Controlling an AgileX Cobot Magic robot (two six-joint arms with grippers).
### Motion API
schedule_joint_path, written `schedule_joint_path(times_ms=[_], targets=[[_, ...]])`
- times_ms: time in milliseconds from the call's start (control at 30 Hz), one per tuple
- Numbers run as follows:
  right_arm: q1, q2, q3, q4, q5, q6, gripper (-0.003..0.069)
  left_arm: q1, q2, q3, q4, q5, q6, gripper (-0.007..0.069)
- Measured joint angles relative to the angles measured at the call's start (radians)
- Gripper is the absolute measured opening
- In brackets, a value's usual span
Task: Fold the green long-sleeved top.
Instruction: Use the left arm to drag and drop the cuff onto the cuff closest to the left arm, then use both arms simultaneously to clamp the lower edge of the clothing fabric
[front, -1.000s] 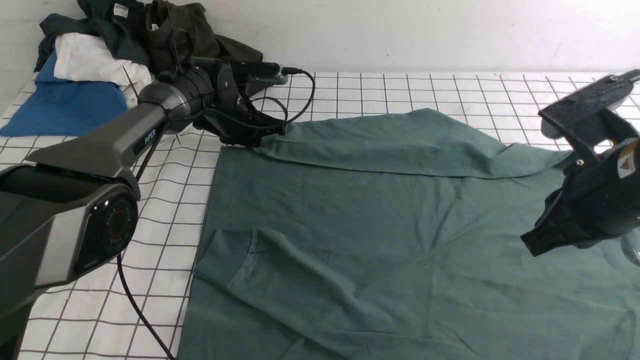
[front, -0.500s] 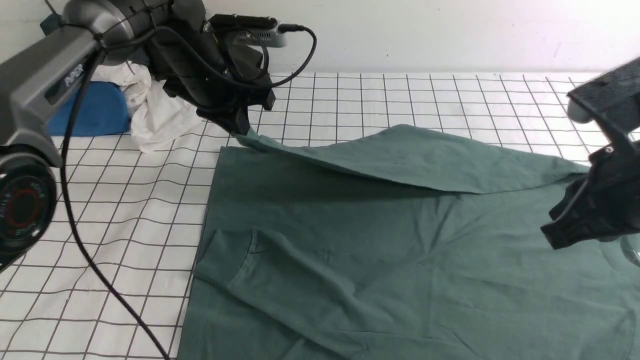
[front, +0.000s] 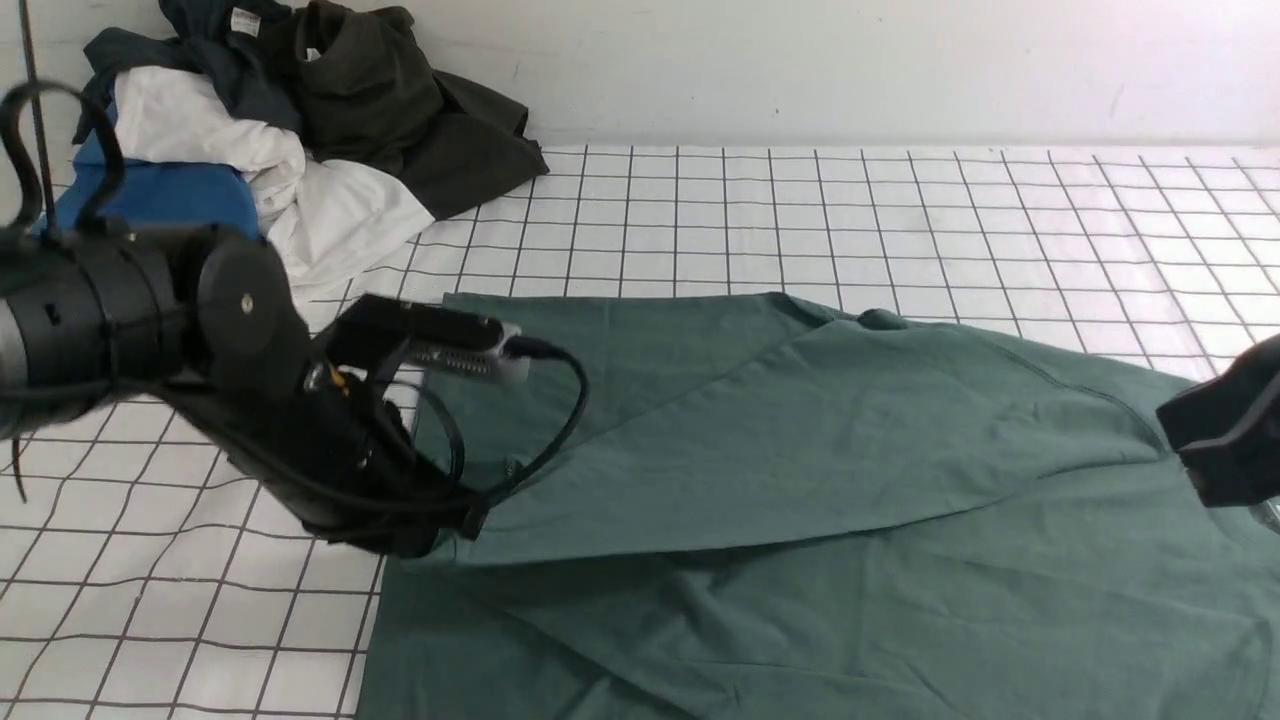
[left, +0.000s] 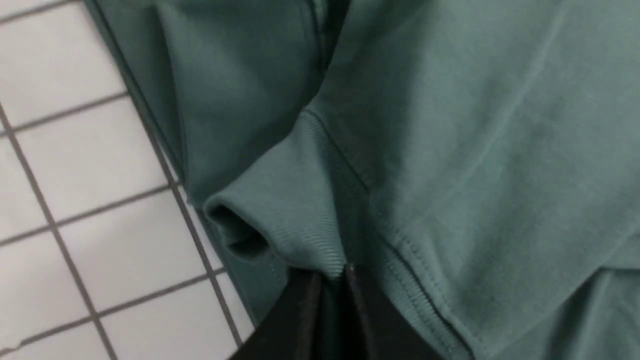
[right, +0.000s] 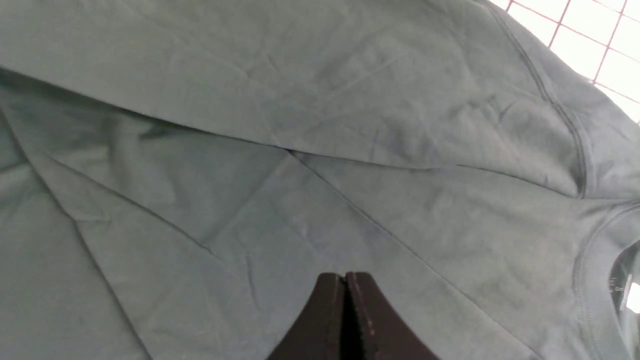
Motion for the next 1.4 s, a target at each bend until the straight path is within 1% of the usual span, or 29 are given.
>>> schedule_joint_path(times_ms=[33,67,233,300,400,467,567,600,633,667,767,800,900,967,1067,1133,1200,1267,1400], targets=[[0.000,0.000,0.000,0.018,0.003,-0.004,-0.0014,0.000,0.003,0.042,0.002,-0.029,0.001,0.0055],[0.000,0.000,0.000,0.023,0.003,-0.005,-0.0014,0.000,0.003,0.045,0.003,-0.029,0.000,0.0058],[0.000,0.000,0.000,0.115,0.050,-0.060,-0.0014,0.000,-0.001,0.065,0.004,-0.004,0.003,0.0262],[0.002,0.000,0.000,0.160,0.105,-0.085,-0.0014,-0.006,-0.038,0.065,-0.003,0.028,0.037,0.0358],[0.038,0.000,0.000,0.194,0.159,-0.094,-0.0014,-0.051,-0.139,0.065,-0.007,0.090,0.117,0.0433],[0.068,0.000,0.000,0.195,0.162,-0.093,-0.0014,-0.083,-0.190,0.065,-0.008,0.122,0.136,0.0446],[0.187,-0.023,0.011,0.182,0.168,-0.072,-0.0014,-0.213,-0.313,0.065,0.002,0.273,0.188,0.0446],[0.193,-0.024,0.013,0.181,0.168,-0.070,-0.0014,-0.221,-0.313,0.065,0.002,0.285,0.190,0.0445],[0.228,-0.033,0.017,0.176,0.168,-0.063,-0.0014,-0.275,-0.328,0.071,0.021,0.363,0.203,0.0443],[0.254,-0.040,0.023,0.170,0.170,-0.056,-0.0014,-0.312,-0.332,0.083,0.039,0.405,0.208,0.0441],[0.302,-0.045,0.042,0.156,0.172,-0.052,-0.0014,-0.389,-0.333,0.158,0.102,0.439,0.215,0.0436],[0.312,-0.045,0.055,0.146,0.172,-0.051,-0.0014,-0.409,-0.332,0.200,0.117,0.422,0.222,0.0435],[0.319,-0.045,0.075,0.136,0.172,-0.052,-0.0014,-0.424,-0.322,0.274,0.134,0.359,0.247,0.0434],[0.319,-0.045,0.098,0.120,0.172,-0.052,-0.0014,-0.428,-0.284,0.371,0.142,0.230,0.313,0.0434],[0.319,-0.045,0.106,0.096,0.172,-0.052,-0.0014,-0.428,-0.239,0.417,0.142,0.142,0.367,0.0434],[0.319,-0.045,0.106,0.082,0.172,-0.052,-0.0014,-0.428,-0.214,0.423,0.142,0.113,0.380,0.0434],[0.319,-0.045,0.106,0.063,0.172,-0.052,-0.0014,-0.428,-0.172,0.425,0.142,0.048,0.392,0.0434],[0.319,-0.045,0.106,0.059,0.172,-0.052,-0.0014,-0.428,-0.157,0.425,0.142,0.025,0.392,0.0433],[0.319,-0.045,0.106,0.057,0.172,-0.052,-0.0014,-0.429,-0.125,0.411,0.152,0.030,0.392,0.0390]])
